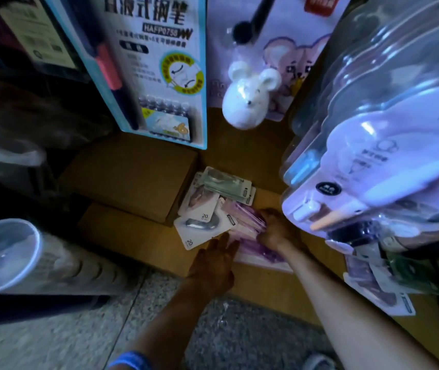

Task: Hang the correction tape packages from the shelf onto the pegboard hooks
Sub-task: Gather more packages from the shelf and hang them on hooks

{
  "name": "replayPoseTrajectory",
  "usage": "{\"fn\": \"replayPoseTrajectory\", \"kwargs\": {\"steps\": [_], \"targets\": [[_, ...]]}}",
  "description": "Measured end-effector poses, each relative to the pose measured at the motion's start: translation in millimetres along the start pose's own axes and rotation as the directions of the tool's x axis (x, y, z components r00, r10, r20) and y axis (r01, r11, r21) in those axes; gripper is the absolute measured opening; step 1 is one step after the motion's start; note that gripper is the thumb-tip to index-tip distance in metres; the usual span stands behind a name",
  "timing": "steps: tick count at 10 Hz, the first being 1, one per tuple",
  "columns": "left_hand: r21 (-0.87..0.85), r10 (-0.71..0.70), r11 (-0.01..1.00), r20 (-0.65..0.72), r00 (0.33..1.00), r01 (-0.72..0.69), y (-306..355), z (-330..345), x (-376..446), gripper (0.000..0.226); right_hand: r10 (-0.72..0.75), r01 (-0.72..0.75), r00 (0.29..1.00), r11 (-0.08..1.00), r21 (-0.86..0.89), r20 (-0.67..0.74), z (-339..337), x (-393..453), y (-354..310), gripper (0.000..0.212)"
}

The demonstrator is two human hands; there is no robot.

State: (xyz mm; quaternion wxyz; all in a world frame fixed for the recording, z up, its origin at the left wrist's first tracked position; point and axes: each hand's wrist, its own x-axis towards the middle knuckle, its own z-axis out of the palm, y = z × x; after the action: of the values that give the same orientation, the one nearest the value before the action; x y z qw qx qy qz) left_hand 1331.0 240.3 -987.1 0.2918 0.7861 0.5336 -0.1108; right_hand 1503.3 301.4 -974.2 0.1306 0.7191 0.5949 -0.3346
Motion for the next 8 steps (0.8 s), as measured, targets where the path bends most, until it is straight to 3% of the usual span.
{"fn": "replayPoseTrajectory", "kwargs": {"steps": [2, 4, 5, 7, 8], "targets": [[0.126, -0.003, 0.992, -0.011, 1.000, 0.005, -1.1, 16.4, -10.6, 0.063, -0.088, 0.072, 0.959, 0.995, -0.069, -0.270, 22.9, -24.8, 4.0, 0.050], [0.161, 0.040, 0.986, 0.020, 0.999, -0.043, 22.6, 24.8, -21.4, 0.067, 0.108, -0.074, 0.973, 0.983, 0.165, -0.206, 46.1, -52.0, 14.7, 0.084], [0.134, 0.068, 0.988, 0.042, 0.997, -0.073, 29.3, 34.5, -20.6, 0.080, 0.188, -0.153, 0.956, 0.974, 0.164, -0.226, 46.0, -65.0, 34.3, 0.090], [0.134, 0.132, 0.982, 0.007, 0.991, -0.132, 45.4, 48.0, -7.7, 0.084, 0.217, -0.139, 0.925, 0.958, 0.252, -0.313, 19.5, -85.5, 79.2, 0.080], [0.153, 0.104, 0.983, -0.023, 0.994, -0.099, 55.3, 52.6, -5.4, 0.083, 0.155, -0.078, 0.947, 0.961, 0.267, -0.281, 13.4, -99.6, 96.1, 0.080]]}}
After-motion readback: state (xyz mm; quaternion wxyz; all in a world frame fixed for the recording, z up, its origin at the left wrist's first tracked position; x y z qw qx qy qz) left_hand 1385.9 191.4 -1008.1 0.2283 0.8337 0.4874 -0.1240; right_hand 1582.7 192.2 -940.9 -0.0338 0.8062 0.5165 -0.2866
